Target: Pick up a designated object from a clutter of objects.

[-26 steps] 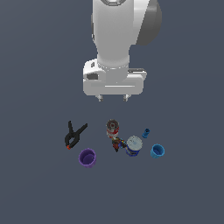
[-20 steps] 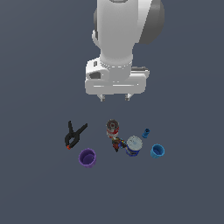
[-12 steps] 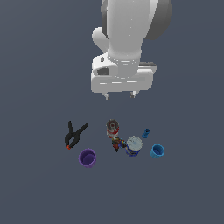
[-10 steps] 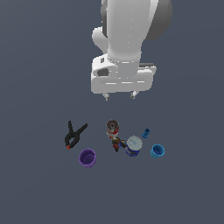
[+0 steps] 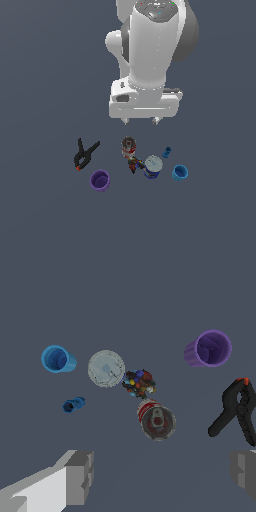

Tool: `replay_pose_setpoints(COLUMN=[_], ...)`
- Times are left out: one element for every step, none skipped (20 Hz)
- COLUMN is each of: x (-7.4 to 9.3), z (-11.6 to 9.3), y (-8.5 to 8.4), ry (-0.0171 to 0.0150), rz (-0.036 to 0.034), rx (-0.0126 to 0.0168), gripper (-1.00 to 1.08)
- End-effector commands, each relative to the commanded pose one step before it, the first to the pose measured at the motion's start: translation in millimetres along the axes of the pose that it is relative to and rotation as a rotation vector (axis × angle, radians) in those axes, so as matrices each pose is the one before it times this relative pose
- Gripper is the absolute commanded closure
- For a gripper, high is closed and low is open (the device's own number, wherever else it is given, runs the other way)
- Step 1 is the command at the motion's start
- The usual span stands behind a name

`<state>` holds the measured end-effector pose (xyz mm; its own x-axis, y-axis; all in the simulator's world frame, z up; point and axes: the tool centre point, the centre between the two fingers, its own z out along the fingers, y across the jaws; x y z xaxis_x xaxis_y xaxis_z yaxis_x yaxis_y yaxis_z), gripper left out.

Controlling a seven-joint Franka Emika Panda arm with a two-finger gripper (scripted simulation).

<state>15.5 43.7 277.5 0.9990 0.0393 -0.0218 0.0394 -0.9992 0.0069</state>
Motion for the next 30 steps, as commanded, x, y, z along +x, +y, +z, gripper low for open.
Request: replay_pose_setpoints(x=[10.09,4.51,4.64,4.72,4.77,4.73,4.47,4.02,3.57,3.15,2.76,2.41,2.09,1.8,1.55,1.31,1.11,0.93,0.77,0.63,0.51,0.39,0.3,0.2,0.13,0.06,-0.72,-0.01,-0.02,-0.04], z=[13.93,6.53,7.08,7.65,8.24,8.77,8.95,8.73,8.39,8.02,7.63,7.22,6.8,6.35,5.89,5.42,4.94,4.44,3.94,3.43,2.91,2.39,1.86,1.33,0.8,0.26,-0.97,0.42,1.25,2.08], y=[-5.89,-2.86,-3.13,-3.43,-3.72,-3.99,-4.09,-4.0,-3.85,-3.67,-3.48,-3.28,-3.07,-2.86,-2.62,-2.42,-2.17,-1.96,-1.71,-1.47,-1.25,-1.05,-0.78,-0.58,-0.31,-0.05,0.49,-0.02,-0.05,-0.08], ry=[0.00172,0.00111,0.00117,0.00123,0.00129,0.00134,0.00132,0.00125,0.00117,0.00109,0.00101,0.00093,0.00085,0.00078,0.00071,0.00063,0.00057,0.0005,0.00044,0.00038,0.00031,0.00025,0.0002,0.00014,0.00009,0.00004,-0.00146,0.0,0.0,0.0], rz=[0.02478,0.01168,0.01245,0.0132,0.01396,0.01461,0.01464,0.01404,0.01328,0.01254,0.01178,0.01103,0.01029,0.00951,0.00877,0.00798,0.00726,0.00646,0.00573,0.00498,0.00421,0.0034,0.00271,0.00188,0.00119,0.00049,-0.00304,0.0,0.0,0.0], rx=[0.00026,0.00018,0.00023,0.00029,0.00036,0.00043,0.00049,0.00052,0.00054,0.00055,0.00056,0.00055,0.00054,0.00052,0.0005,0.00047,0.00044,0.0004,0.00036,0.00032,0.00028,0.00023,0.00018,0.00013,0.00008,0.00003,-0.00055,0.0,0.0,0.0], gripper=[-0.92,-0.92,-0.92,-0.92,-0.92,-0.92,-0.92,-0.92,-0.92,-0.92,-0.92,-0.92,-0.92,-0.92,-0.92,-0.92,-0.92,-0.92,-0.92,-0.92,-0.92,-0.92,-0.92,-0.92,-0.92,-0.92,-0.92,-0.92,-0.92,-0.92])
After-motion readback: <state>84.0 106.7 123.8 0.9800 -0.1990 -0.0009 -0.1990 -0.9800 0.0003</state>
